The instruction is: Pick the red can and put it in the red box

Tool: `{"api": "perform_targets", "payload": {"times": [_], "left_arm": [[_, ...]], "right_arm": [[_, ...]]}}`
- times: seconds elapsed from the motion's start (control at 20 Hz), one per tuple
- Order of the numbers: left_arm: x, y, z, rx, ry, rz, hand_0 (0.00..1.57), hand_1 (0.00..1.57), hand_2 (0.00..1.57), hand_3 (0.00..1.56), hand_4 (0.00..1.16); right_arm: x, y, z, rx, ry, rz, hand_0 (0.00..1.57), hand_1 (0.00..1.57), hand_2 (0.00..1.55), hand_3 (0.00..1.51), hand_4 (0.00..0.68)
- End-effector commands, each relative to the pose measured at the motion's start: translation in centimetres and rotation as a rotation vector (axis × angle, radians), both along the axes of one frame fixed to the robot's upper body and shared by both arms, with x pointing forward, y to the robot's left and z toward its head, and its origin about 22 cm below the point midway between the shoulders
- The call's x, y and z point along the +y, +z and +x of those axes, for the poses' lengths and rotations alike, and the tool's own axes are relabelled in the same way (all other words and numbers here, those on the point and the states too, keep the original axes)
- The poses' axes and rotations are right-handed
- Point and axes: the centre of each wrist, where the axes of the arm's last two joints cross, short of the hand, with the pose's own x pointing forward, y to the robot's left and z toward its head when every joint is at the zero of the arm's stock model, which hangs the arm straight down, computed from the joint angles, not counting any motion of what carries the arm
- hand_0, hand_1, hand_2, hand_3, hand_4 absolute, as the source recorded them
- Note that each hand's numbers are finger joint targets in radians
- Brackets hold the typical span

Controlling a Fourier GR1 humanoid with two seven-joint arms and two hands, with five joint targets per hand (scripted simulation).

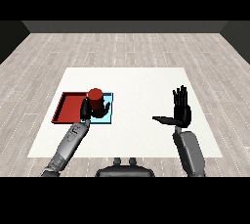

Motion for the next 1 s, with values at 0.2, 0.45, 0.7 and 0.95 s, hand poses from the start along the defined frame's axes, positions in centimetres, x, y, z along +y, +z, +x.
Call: {"api": "perform_targets", "payload": {"times": [0.2, 0.45, 0.7, 0.95], "left_arm": [[4.7, 2.3, 2.9, 0.014, 0.162, 0.176, 1.57, 1.57, 1.55, 1.43, 1.13], [9.3, 0.0, 5.6, 0.109, 0.251, 0.3, 1.53, 1.53, 1.34, 1.45, 1.1], [15.8, -1.9, 6.7, 0.26, 0.403, 0.288, 1.57, 1.57, 1.56, 1.46, 1.1], [18.0, -7.1, 5.2, 0.377, 0.456, 0.281, 1.57, 1.57, 1.57, 1.49, 1.07]], "right_arm": [[-2.9, -5.2, -1.9, 0.127, -0.027, -0.018, 0.0, 0.0, 0.0, 0.0, 0.0], [-1.8, -7.8, -1.8, 0.165, -0.051, 0.015, 0.0, 0.0, 0.0, 0.0, 0.0], [-2.8, -8.2, -1.7, 0.134, -0.036, -0.054, 0.0, 0.0, 0.0, 0.0, 0.0], [-2.1, -8.1, 1.3, 0.116, -0.033, -0.036, 0.0, 0.0, 0.0, 0.0, 0.0]]}}
